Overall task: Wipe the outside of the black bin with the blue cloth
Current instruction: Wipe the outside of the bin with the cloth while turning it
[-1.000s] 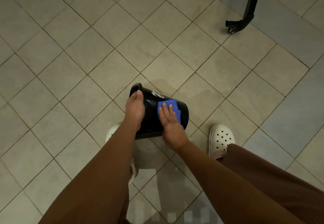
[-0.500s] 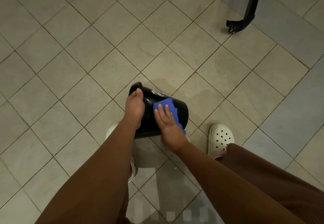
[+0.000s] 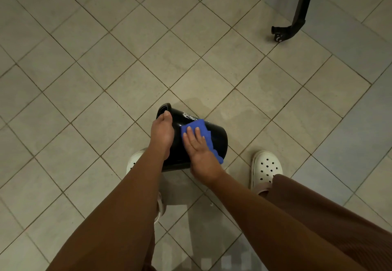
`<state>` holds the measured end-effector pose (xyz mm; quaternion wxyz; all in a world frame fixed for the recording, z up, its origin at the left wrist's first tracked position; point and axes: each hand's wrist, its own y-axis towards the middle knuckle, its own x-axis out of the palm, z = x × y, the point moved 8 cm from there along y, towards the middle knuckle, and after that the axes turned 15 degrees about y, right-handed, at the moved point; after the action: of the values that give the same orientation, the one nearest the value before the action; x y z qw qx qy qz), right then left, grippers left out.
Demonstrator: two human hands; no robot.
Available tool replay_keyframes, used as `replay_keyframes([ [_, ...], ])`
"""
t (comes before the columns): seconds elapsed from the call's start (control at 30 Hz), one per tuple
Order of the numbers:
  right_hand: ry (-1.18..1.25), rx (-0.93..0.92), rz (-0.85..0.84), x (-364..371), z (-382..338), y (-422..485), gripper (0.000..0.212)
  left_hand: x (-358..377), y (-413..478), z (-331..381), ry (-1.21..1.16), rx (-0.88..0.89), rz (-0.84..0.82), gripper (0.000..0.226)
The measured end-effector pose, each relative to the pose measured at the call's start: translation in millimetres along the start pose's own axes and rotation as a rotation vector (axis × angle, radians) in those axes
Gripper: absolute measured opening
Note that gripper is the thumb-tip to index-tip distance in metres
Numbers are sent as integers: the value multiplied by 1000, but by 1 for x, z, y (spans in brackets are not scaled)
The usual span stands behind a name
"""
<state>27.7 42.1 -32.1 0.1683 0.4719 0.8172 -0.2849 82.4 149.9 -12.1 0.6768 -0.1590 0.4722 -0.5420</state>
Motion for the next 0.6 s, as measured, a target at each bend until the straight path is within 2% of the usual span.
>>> replay_keyframes([
  [0.1,-17,-36,-8,-5,6,10,77,-2,2,0,-9,17,9,45],
  [0.37,214,327,150,-33,68,-4,76,0,7,1,8,-28,-45,42],
  [0.6,220,400,177,-26,73,-9,77,10,2,-4,-68,-134,-83,51],
])
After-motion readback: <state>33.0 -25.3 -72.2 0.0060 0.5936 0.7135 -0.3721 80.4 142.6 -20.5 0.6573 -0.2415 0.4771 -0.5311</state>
